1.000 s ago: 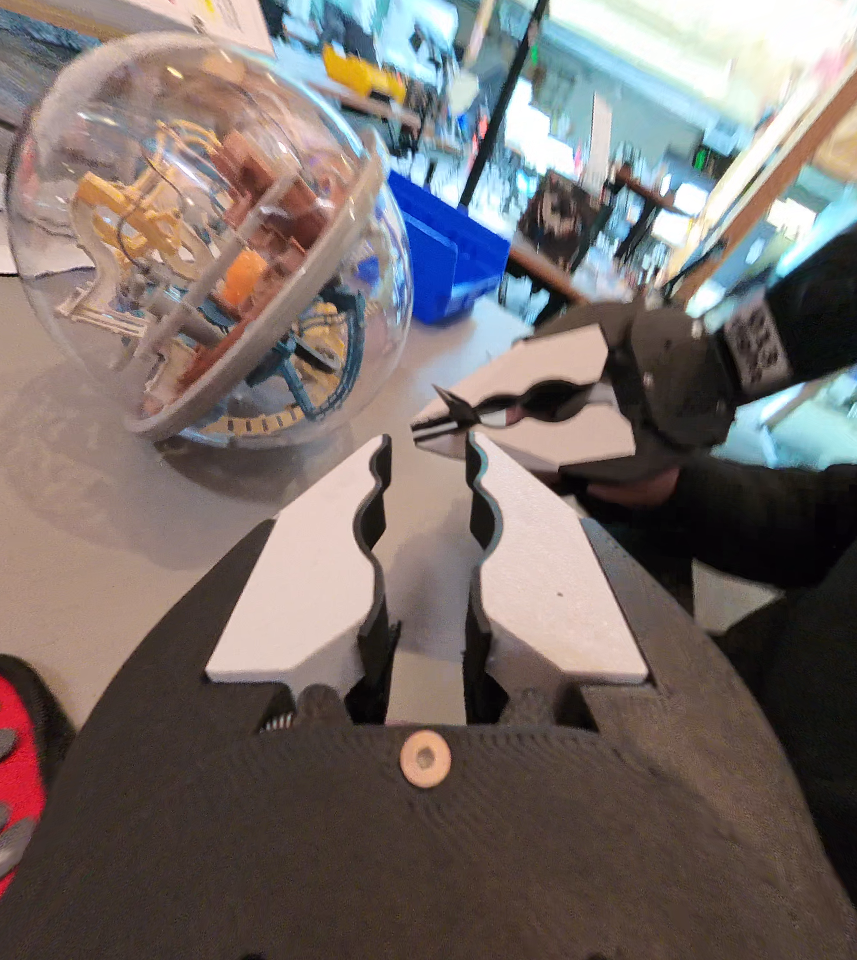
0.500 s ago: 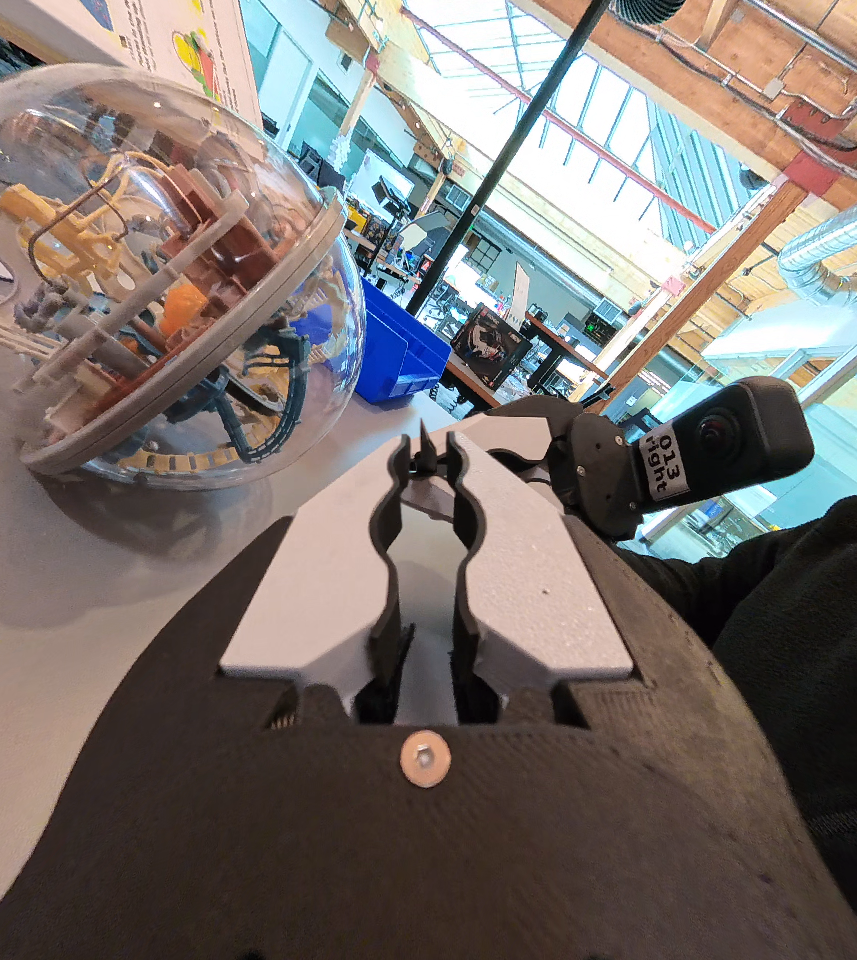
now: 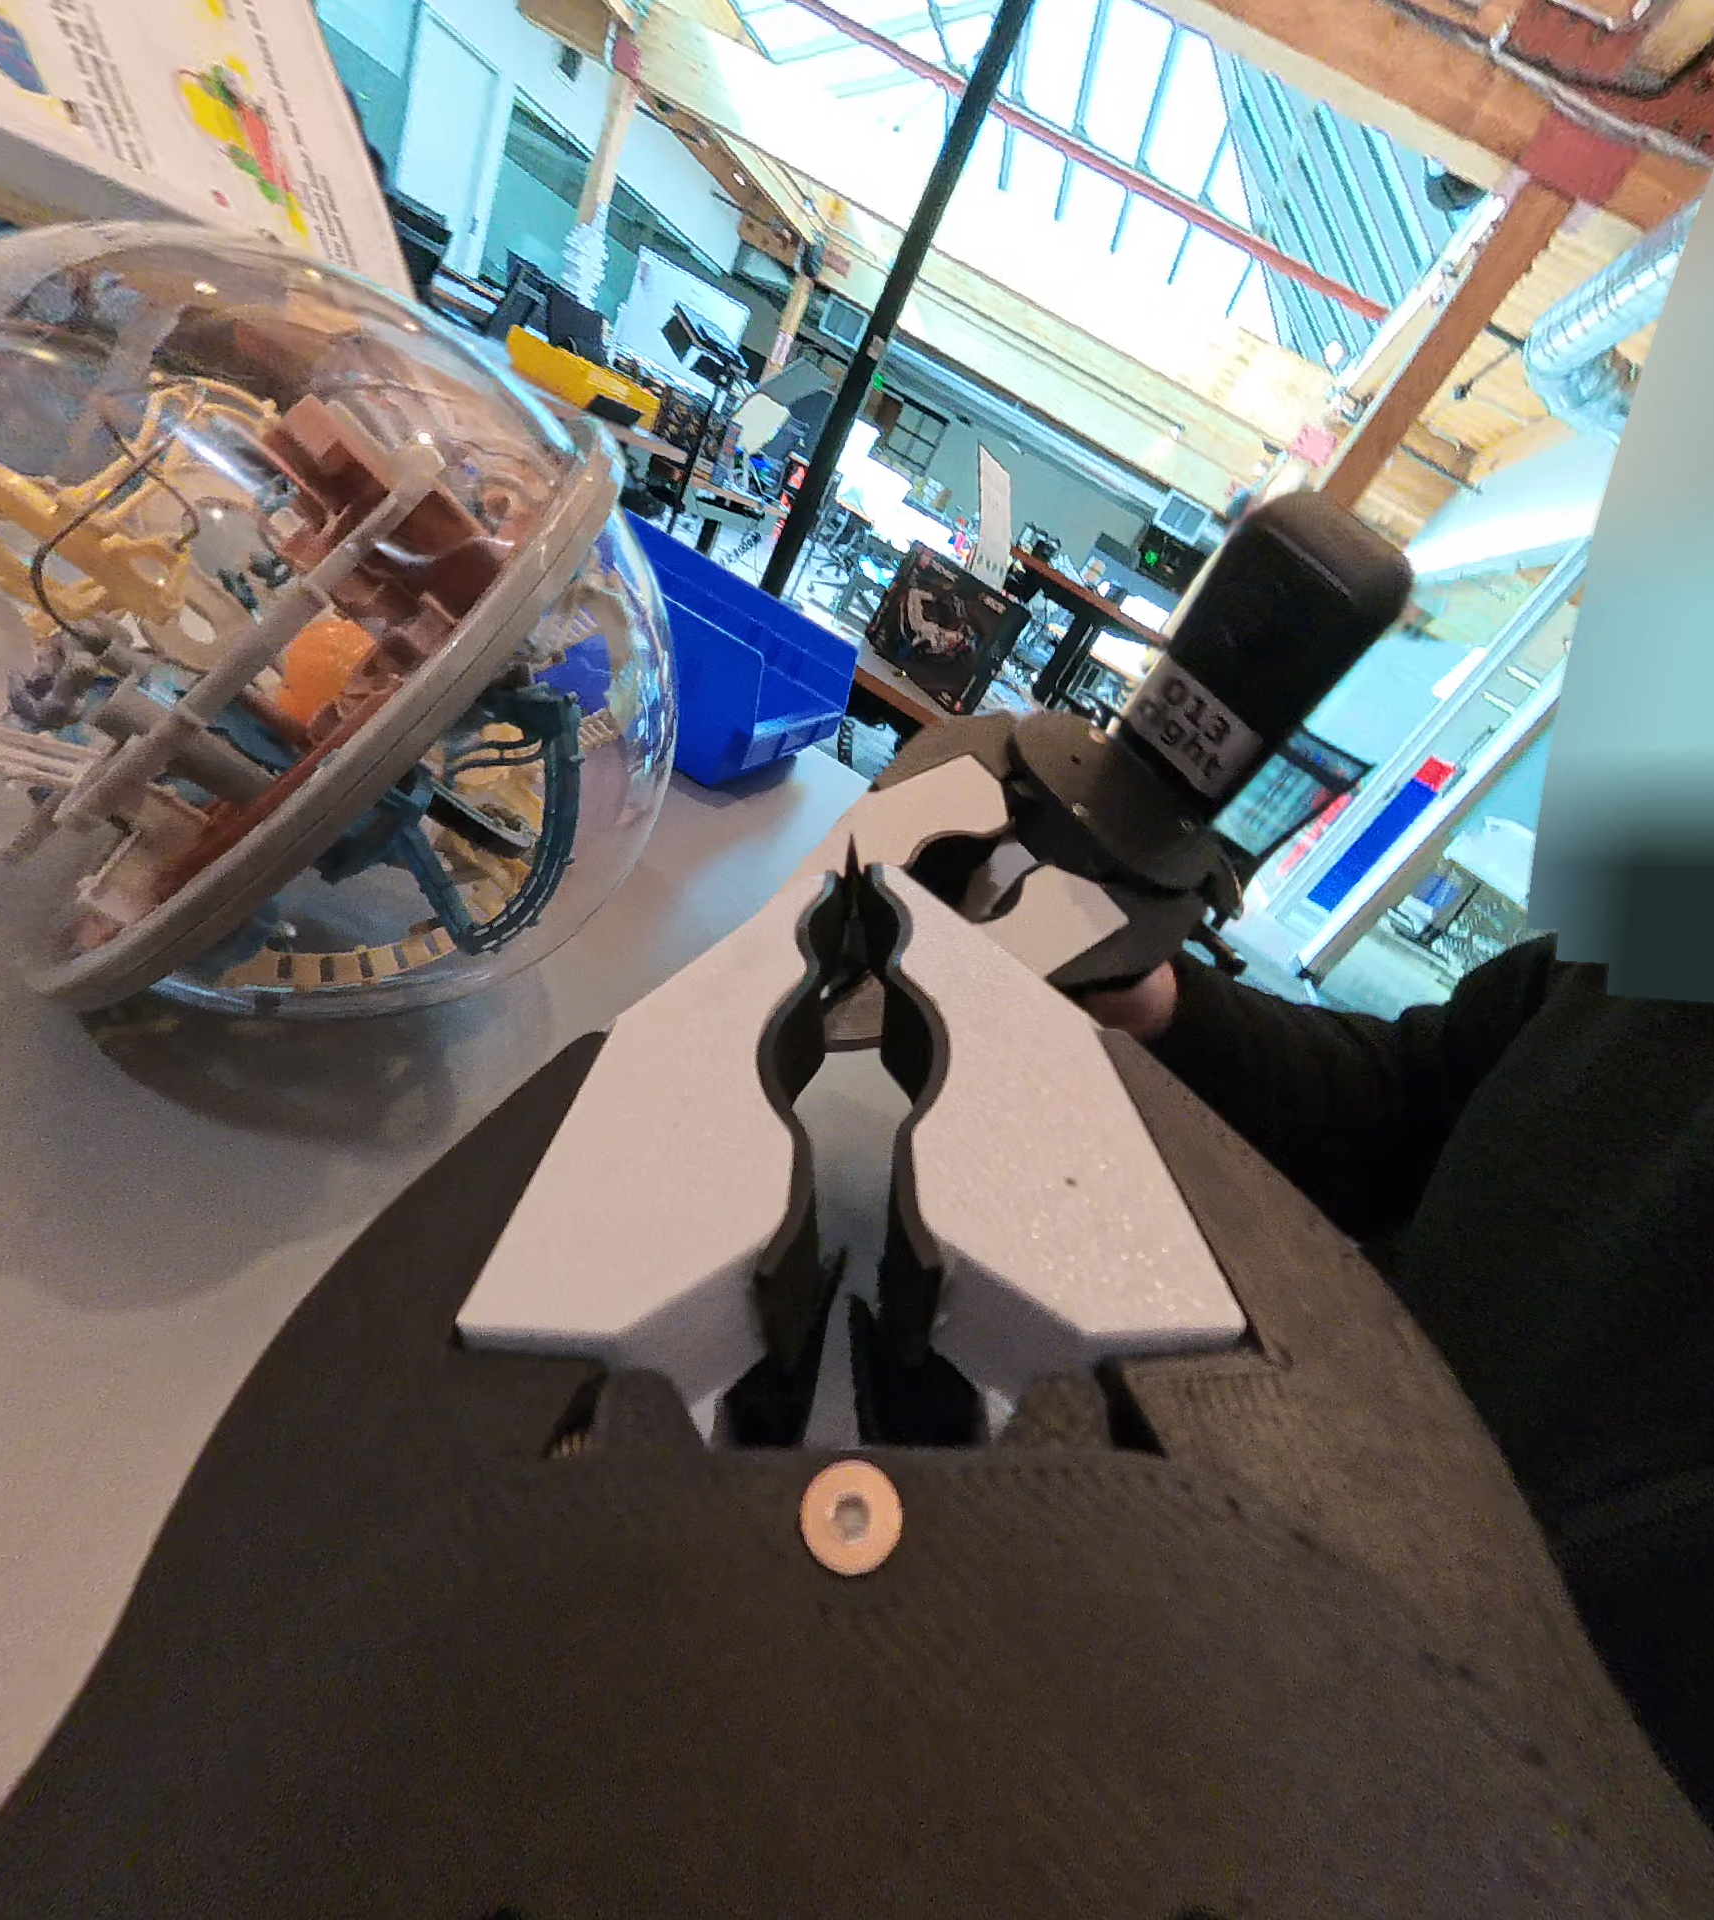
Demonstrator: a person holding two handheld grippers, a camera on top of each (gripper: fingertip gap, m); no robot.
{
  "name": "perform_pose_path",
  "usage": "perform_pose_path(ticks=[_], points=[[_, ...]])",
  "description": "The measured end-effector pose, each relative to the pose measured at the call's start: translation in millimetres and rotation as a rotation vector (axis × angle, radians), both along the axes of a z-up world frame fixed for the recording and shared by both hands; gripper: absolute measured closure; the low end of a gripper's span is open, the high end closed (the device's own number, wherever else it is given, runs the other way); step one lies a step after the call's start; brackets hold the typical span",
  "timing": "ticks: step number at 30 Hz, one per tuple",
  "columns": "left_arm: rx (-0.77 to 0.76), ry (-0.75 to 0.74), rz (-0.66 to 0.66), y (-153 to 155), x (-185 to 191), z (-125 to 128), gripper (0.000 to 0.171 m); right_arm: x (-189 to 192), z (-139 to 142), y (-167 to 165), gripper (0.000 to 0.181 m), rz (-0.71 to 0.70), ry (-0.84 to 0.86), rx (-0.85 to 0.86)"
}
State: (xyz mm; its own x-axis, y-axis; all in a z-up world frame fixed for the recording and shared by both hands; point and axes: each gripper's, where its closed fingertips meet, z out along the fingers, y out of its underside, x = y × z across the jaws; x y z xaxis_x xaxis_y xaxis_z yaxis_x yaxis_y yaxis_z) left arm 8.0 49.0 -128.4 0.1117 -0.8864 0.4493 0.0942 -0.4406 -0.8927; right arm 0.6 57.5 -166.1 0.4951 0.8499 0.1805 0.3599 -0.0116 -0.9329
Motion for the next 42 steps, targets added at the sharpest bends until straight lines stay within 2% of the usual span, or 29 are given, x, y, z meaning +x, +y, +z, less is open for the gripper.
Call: perform_pose_path(ticks=[3,5,12,17,19,22,25,28,32,35,37,42], points=[[0.048,0.027,-0.031,-1.5,0.5,3.8,0.171,1.4,7.8,-8.0,0.168,0.105,0.094,-0.093],[0.051,0.023,-0.028,1.8,-1.0,7.0,0.171,9.0,10.1,-5.8,0.163,0.105,0.081,-0.078],[-0.127,-0.127,-0.012,13.6,-4.0,15.6,0.171,23.8,21.3,-6.6,0.159,0.003,-0.047,0.164],[-0.316,-0.246,0.005,21.1,-2.1,17.0,0.171,22.0,22.6,-10.8,0.151,-0.105,-0.263,0.449],[-0.355,-0.272,-0.002,19.8,0.6,17.3,0.171,23.7,21.8,-6.9,0.152,-0.148,-0.286,0.482],[-0.391,-0.303,-0.013,17.8,2.3,18.7,0.171,29.7,24.1,-3.5,0.177,-0.172,-0.258,0.462],[-0.417,-0.33,-0.034,15.5,5.2,20.6,0.171,34.5,30.0,-4.9,0.18,-0.173,-0.225,0.43],[-0.351,-0.274,-0.017,16.7,10.7,20.2,0.17,44.1,33.4,-4.9,0.181,-0.174,-0.19,0.359],[-0.16,-0.179,0.051,37.0,3.5,36.7,0.144,73.9,39.9,-1.2,0.181,-0.226,-0.171,0.262],[0.042,-0.056,0.116,67.2,-0.7,55.0,0.132,105.1,42.5,3.7,0.181,-0.288,-0.188,0.2],[0.158,0.042,0.134,93.1,1.9,64.0,0.118,124.3,40.1,5.0,0.181,-0.318,-0.21,0.149],[0.322,0.2,0.105,156.1,27.4,80.9,0.093,159.3,29.3,3.2,0.181,-0.379,-0.263,0.086]])
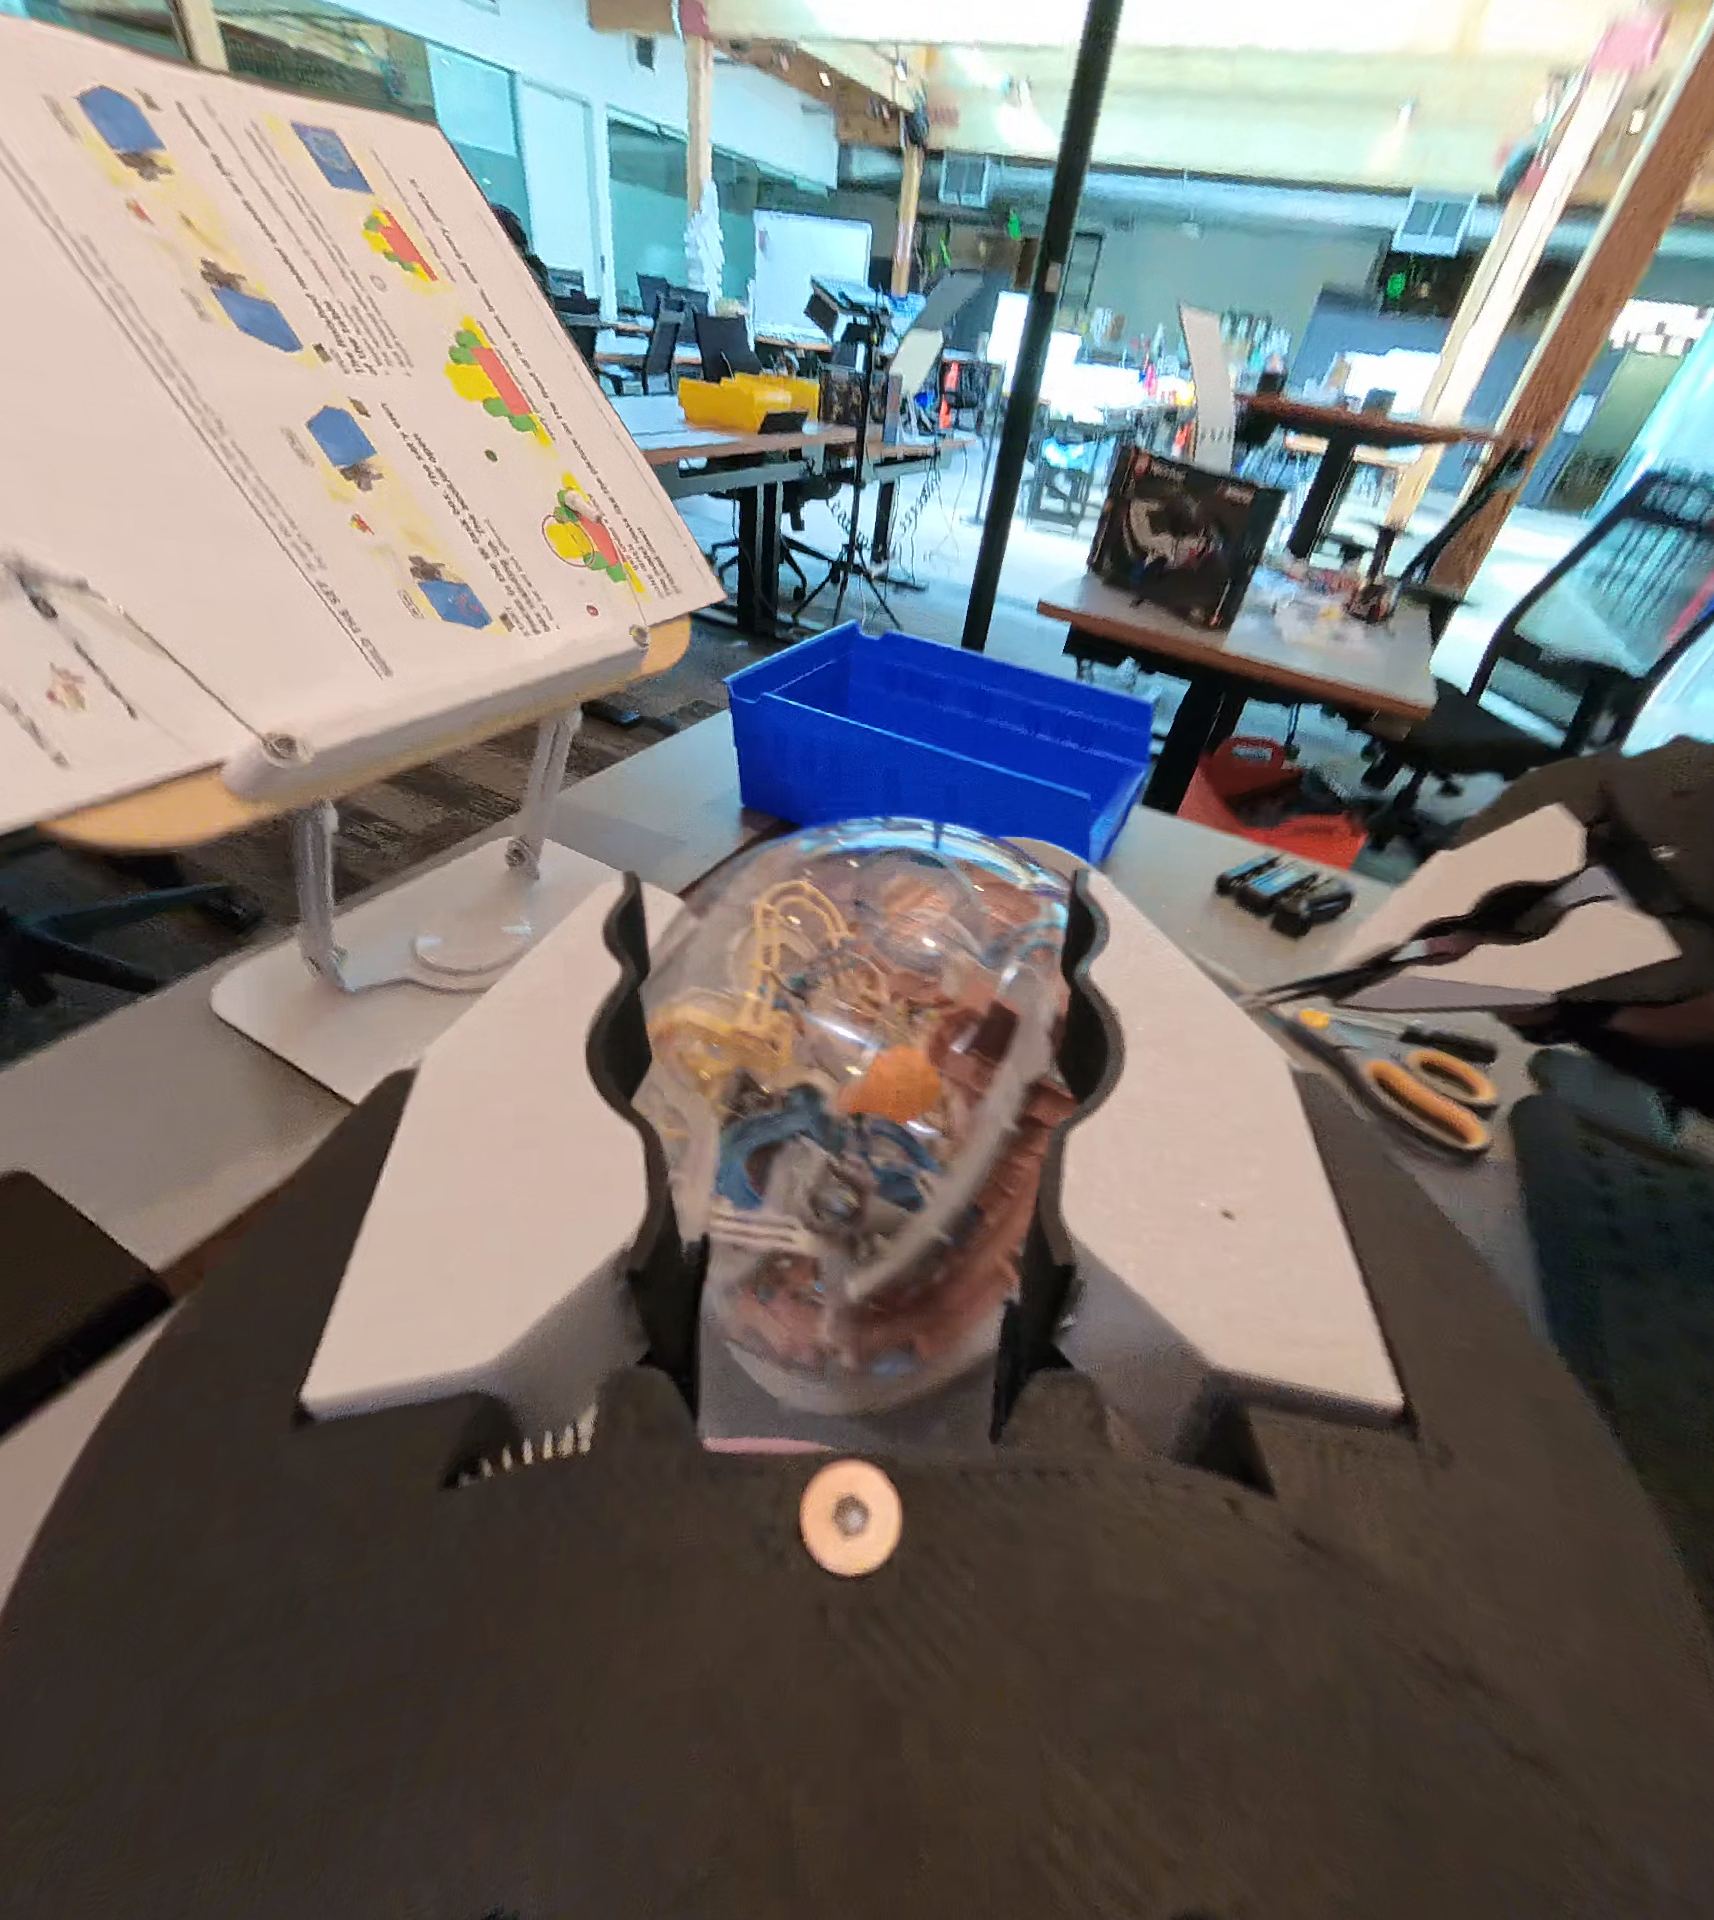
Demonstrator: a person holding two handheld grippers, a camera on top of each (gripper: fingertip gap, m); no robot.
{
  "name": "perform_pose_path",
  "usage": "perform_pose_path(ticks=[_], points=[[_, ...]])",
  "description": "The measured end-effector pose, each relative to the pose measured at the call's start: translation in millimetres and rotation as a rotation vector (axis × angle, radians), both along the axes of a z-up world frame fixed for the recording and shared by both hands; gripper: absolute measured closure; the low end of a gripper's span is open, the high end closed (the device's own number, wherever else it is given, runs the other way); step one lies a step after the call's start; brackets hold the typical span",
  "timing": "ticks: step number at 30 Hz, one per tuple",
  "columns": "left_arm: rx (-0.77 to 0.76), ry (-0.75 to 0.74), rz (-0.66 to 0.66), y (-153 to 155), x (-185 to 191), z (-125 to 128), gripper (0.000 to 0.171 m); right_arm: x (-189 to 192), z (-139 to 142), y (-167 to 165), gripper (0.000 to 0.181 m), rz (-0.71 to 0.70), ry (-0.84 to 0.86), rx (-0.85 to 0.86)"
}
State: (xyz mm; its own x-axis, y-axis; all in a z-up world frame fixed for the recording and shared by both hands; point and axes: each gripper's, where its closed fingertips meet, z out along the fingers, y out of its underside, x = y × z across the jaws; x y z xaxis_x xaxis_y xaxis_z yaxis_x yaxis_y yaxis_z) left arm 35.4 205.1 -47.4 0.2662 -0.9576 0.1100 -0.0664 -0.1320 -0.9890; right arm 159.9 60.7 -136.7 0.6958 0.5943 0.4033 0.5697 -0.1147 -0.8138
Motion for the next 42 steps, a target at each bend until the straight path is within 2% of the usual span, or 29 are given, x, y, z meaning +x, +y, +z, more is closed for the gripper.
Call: perform_pose_path(ticks=[3,7,11,14,15,19,31,42], points=[[0.058,0.115,-0.063,23.2,26.0,2.3,0.084,11.0,-9.2,-3.4,0.181,-0.02,-0.002,-0.03],[0.035,0.244,-0.181,41.6,56.2,-5.3,0.073,23.1,-21.1,-7.1,0.181,-0.04,0.015,-0.064],[-0.031,0.395,-0.345,32.5,73.5,-28.4,0.072,32.0,-24.3,-10.8,0.181,-0.046,0.058,-0.083],[-0.078,0.501,-0.403,26.1,78.6,-53.9,0.07,36.4,-24.0,-13.2,0.181,-0.039,0.091,-0.088],[-0.1,0.48,-0.428,20.9,81.8,-53.6,0.077,37.7,-23.8,-13.9,0.181,-0.037,0.1,-0.09],[-0.105,0.458,-0.492,-3.0,89.3,-56.6,0.083,42.8,-24.3,-18.3,0.181,-0.021,0.131,-0.1],[0.218,0.466,-0.468,-78.2,102.4,-54.4,0.092,57.3,-28.6,-44.9,0.181,0.046,0.274,-0.192],[0.261,0.436,-0.477,-93.3,111.1,-55.1,0.089,74.3,-41.1,-49.6,0.181,0.062,0.232,-0.22]])
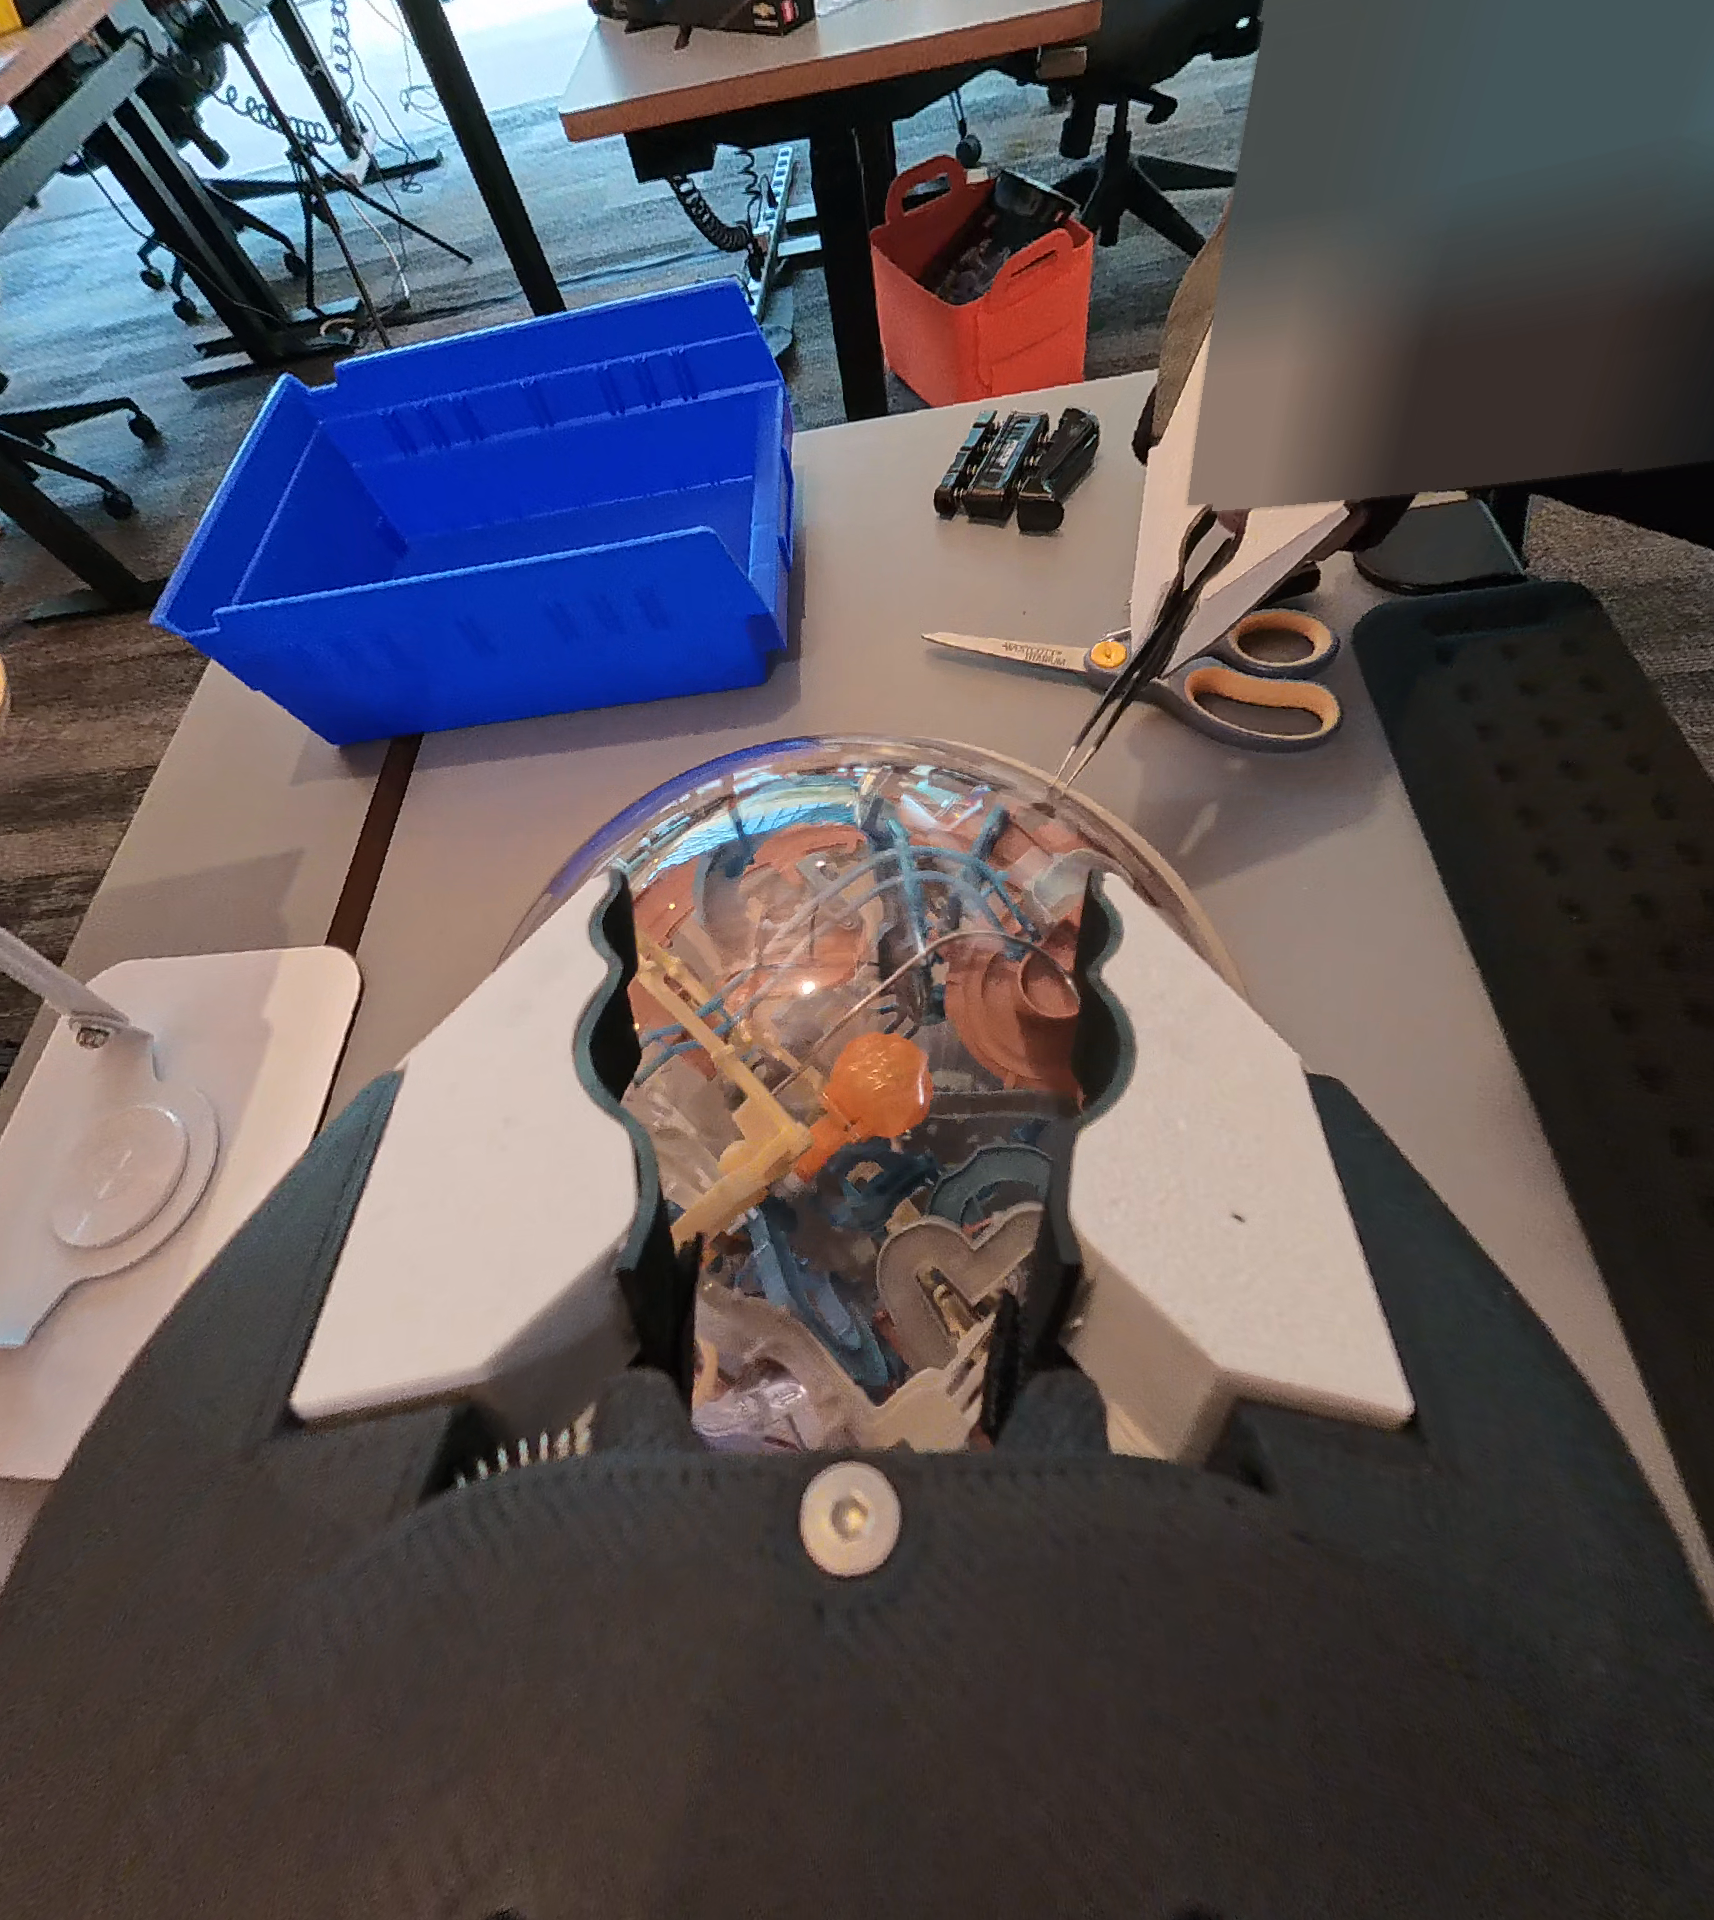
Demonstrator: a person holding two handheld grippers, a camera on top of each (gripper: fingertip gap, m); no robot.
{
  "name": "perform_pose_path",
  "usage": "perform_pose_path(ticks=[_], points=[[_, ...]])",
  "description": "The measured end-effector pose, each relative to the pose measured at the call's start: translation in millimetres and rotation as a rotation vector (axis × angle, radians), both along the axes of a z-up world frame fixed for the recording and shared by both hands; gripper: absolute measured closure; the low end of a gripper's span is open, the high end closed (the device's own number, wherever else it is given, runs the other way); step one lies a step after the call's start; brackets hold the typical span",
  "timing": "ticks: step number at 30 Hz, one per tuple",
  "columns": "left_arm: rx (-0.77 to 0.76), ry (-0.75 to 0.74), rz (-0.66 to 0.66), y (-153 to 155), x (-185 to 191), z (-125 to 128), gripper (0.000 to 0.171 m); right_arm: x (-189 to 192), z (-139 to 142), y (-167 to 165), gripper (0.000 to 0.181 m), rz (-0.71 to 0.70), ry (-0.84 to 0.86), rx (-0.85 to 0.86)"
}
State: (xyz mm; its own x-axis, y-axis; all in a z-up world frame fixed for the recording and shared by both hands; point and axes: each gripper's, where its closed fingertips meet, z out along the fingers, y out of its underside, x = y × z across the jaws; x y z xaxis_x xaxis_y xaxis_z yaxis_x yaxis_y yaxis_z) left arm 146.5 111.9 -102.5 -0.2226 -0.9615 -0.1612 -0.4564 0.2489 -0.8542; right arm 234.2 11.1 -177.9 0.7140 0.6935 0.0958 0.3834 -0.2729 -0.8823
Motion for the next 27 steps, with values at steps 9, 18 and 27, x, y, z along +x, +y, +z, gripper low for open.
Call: perform_pose_path(ticks=[9,18,27], points=[[-0.012,-0.007,-0.051,-2.6,13.1,0.0,0.089,17.6,-4.8,-2.6,0.181,-0.016,-0.011,-0.012],[-0.01,0.008,-0.075,-3.5,17.3,-0.5,0.089,23.4,-7.7,-5.0,0.181,-0.02,-0.033,-0.016],[-0.011,0.016,-0.082,-3.5,19.1,-0.7,0.089,25.2,-11.1,-5.8,0.181,-0.021,-0.048,-0.019]])
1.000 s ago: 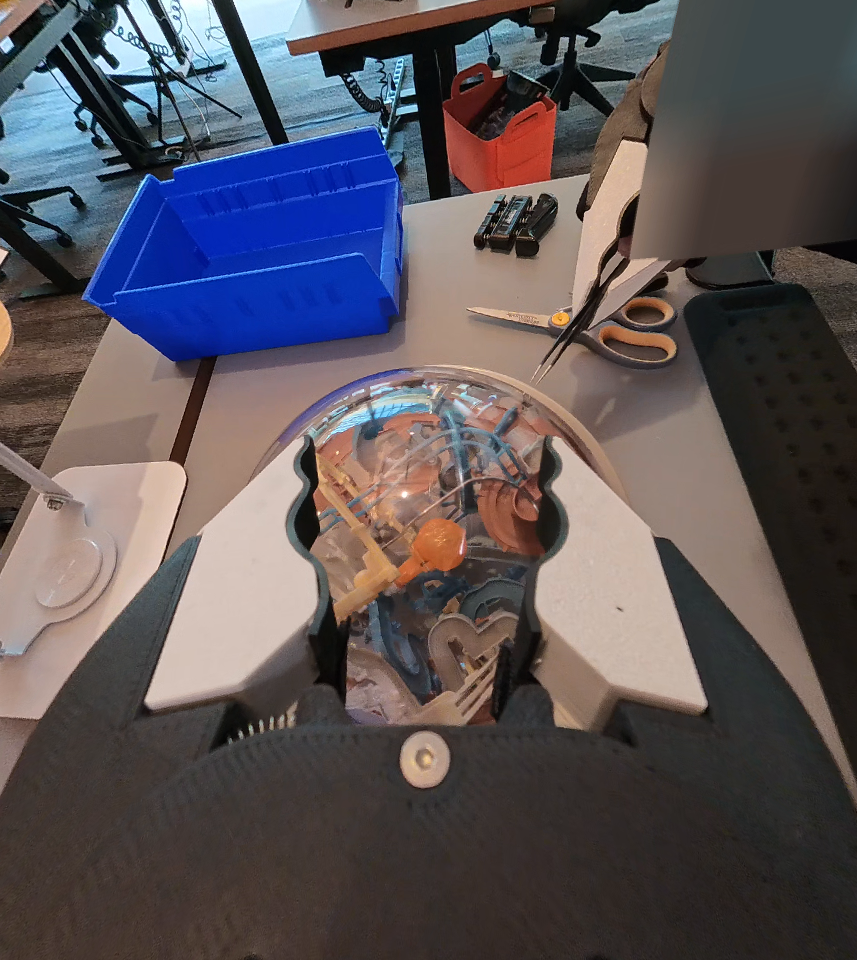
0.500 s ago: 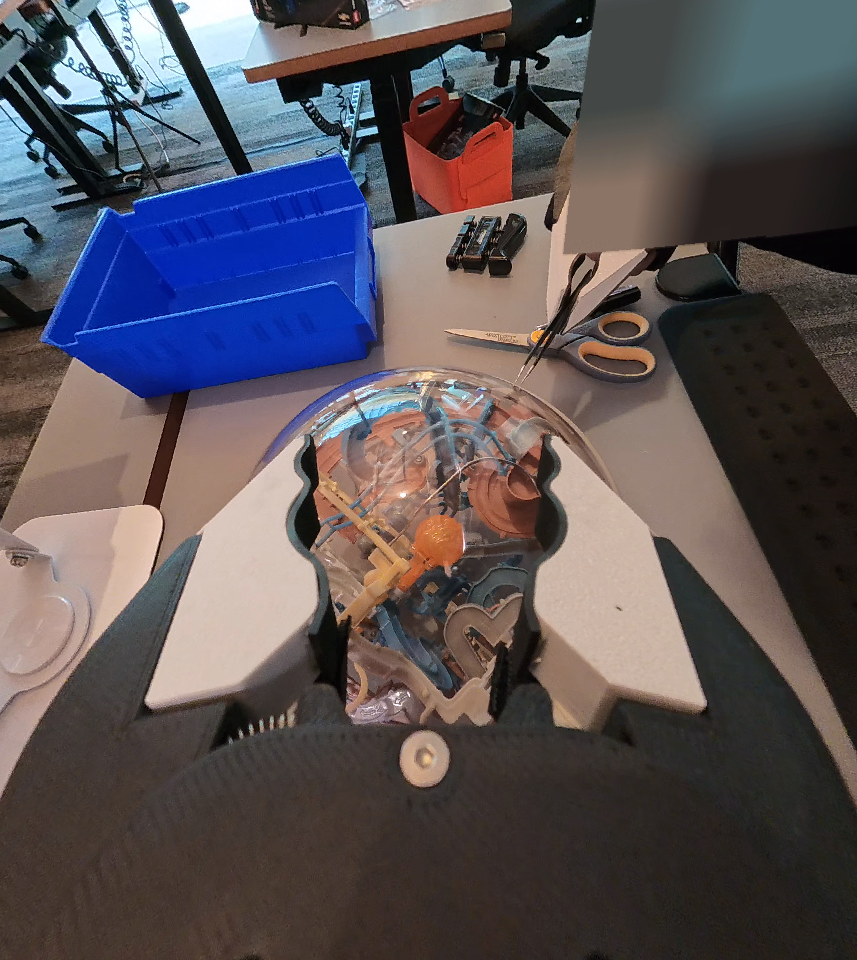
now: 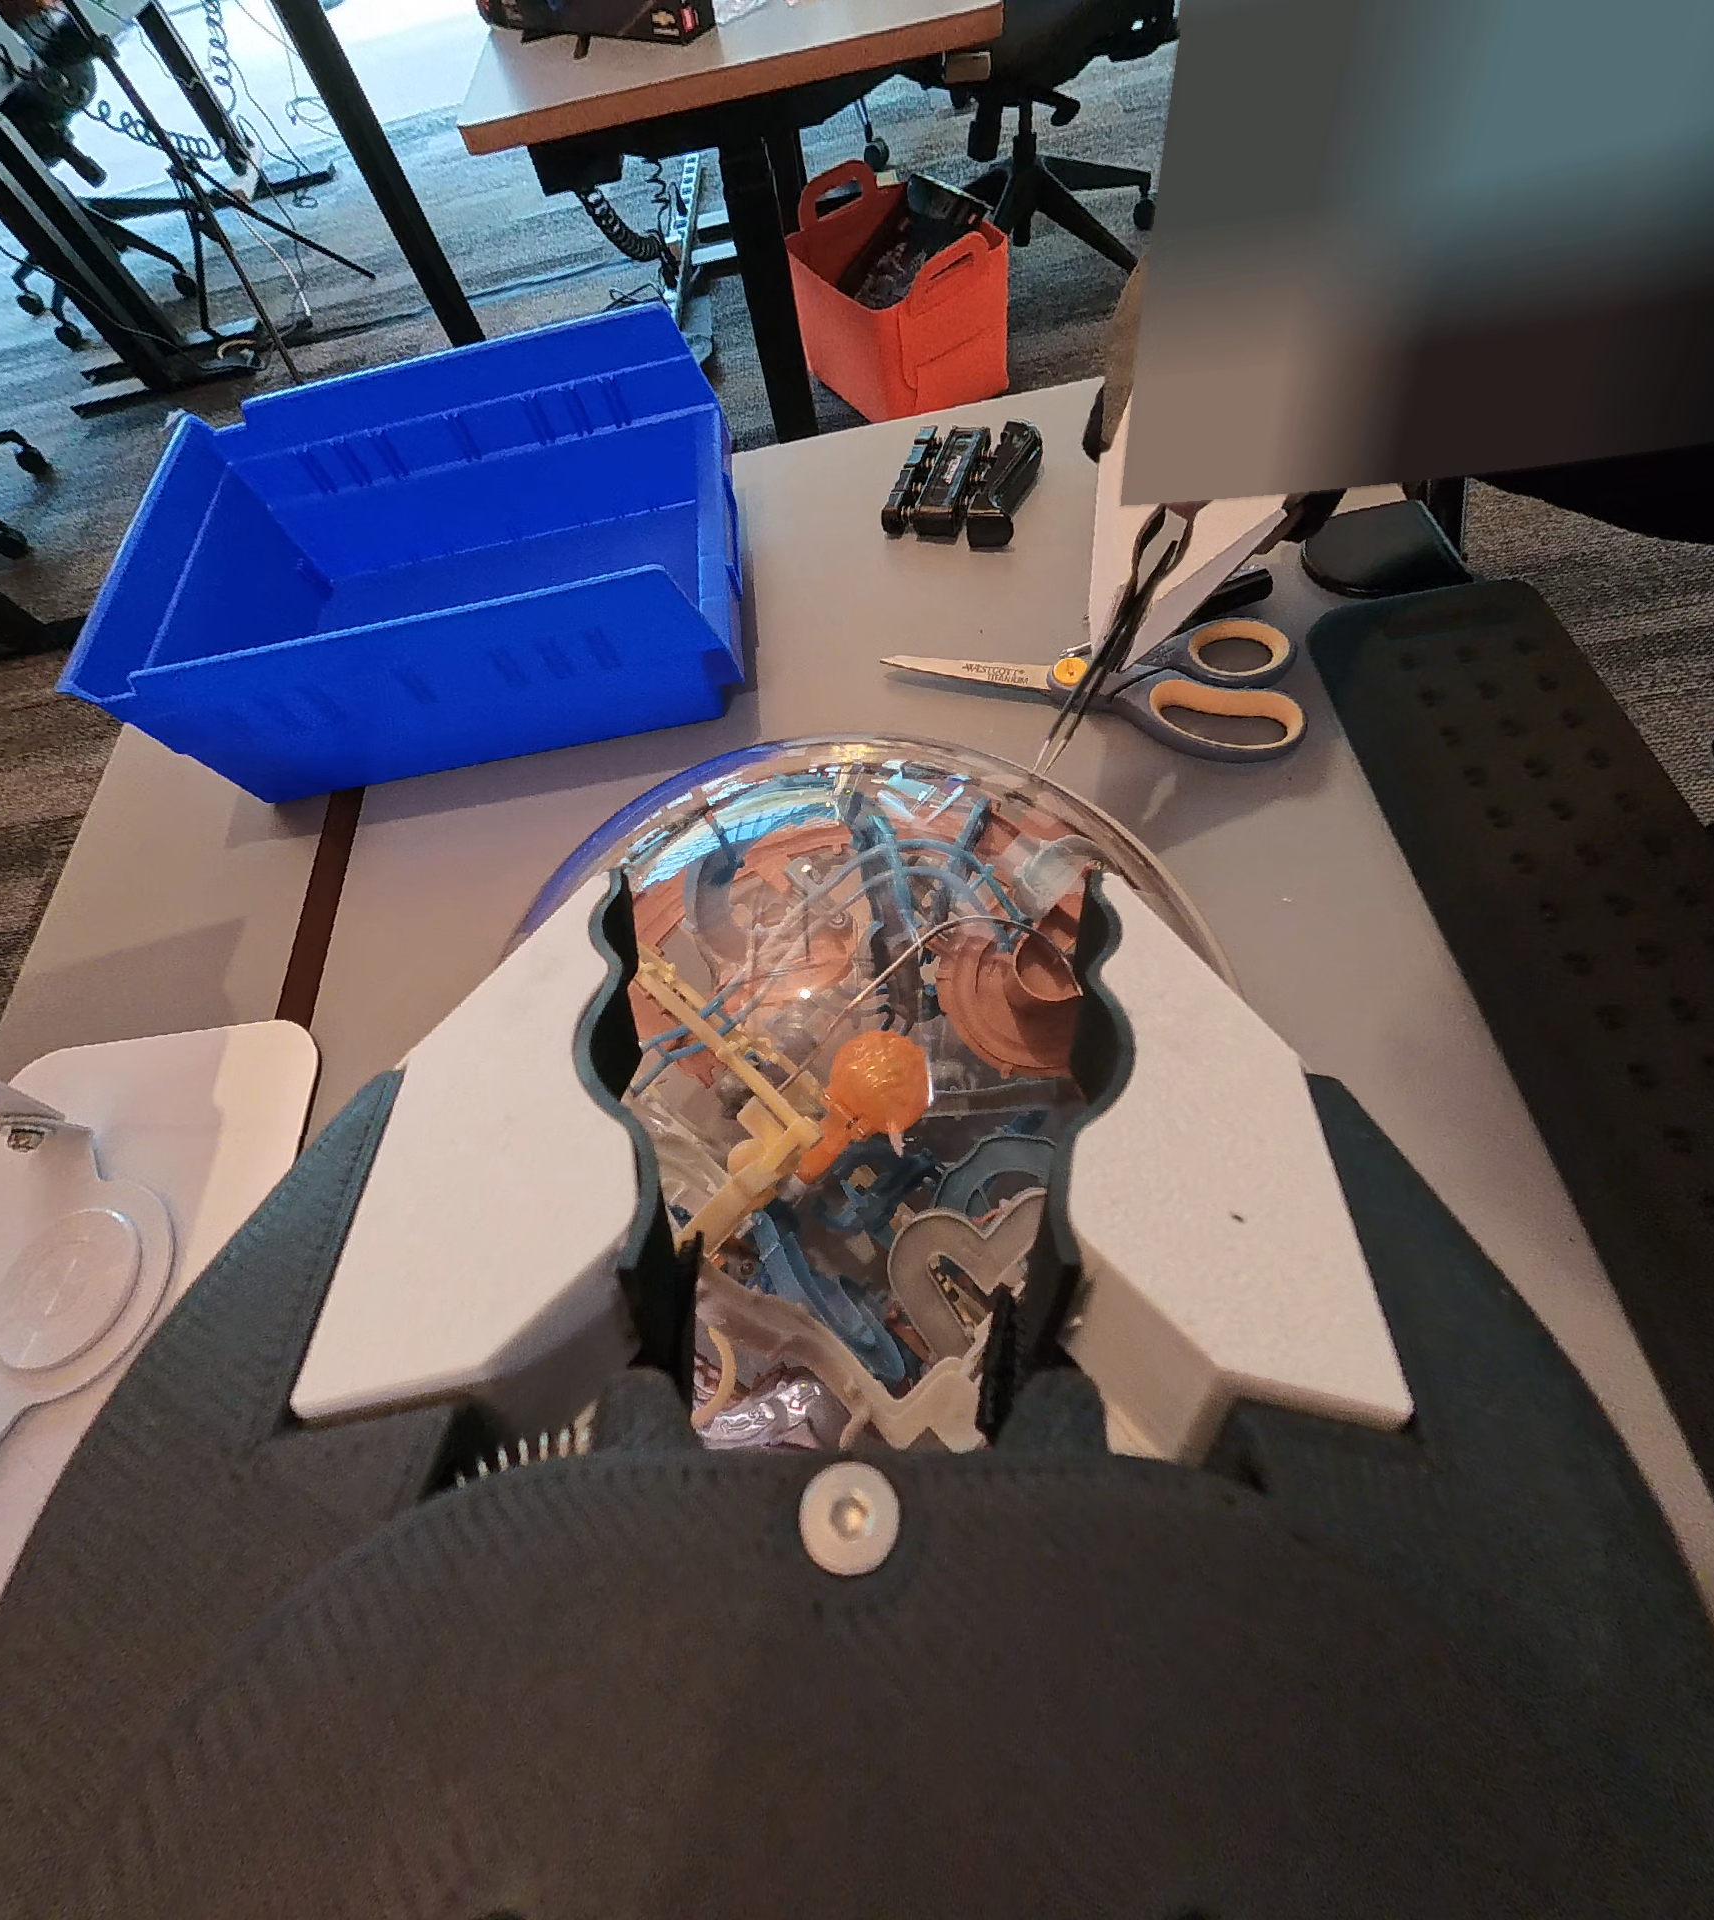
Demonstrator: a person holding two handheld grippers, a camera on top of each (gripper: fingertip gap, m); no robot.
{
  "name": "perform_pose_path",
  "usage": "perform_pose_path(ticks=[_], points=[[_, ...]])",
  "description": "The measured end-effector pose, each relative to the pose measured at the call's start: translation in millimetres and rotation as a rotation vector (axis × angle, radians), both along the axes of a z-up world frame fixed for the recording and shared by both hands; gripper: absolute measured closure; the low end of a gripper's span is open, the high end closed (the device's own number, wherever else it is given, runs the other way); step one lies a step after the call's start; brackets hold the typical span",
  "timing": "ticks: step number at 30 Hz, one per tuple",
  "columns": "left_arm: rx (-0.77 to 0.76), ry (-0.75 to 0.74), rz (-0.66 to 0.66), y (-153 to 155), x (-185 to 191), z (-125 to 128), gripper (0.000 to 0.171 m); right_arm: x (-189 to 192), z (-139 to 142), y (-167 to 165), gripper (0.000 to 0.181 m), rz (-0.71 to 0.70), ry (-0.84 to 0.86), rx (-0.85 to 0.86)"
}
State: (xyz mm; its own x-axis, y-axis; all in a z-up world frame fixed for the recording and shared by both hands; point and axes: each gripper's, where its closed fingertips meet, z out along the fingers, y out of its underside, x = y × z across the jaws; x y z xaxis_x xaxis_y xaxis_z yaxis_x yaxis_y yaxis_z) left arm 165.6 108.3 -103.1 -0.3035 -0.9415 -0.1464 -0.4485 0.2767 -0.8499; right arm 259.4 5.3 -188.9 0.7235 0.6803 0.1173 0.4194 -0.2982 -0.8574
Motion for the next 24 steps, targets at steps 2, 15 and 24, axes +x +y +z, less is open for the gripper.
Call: perform_pose_path(ticks=[2,15,24], points=[[0.0,0.001,-0.001,0.1,0.4,-0.1,0.089,0.1,-0.6,-0.2,0.181,0.0,-0.003,-0.002],[0.001,0.027,0.061,9.3,-28.3,5.3,0.091,-31.0,11.7,-20.3,0.181,0.124,0.022,0.012],[0.06,0.013,0.336,-0.9,-165.6,15.6,0.094,-159.9,15.1,-19.1,0.181,0.364,0.114,-0.029]])
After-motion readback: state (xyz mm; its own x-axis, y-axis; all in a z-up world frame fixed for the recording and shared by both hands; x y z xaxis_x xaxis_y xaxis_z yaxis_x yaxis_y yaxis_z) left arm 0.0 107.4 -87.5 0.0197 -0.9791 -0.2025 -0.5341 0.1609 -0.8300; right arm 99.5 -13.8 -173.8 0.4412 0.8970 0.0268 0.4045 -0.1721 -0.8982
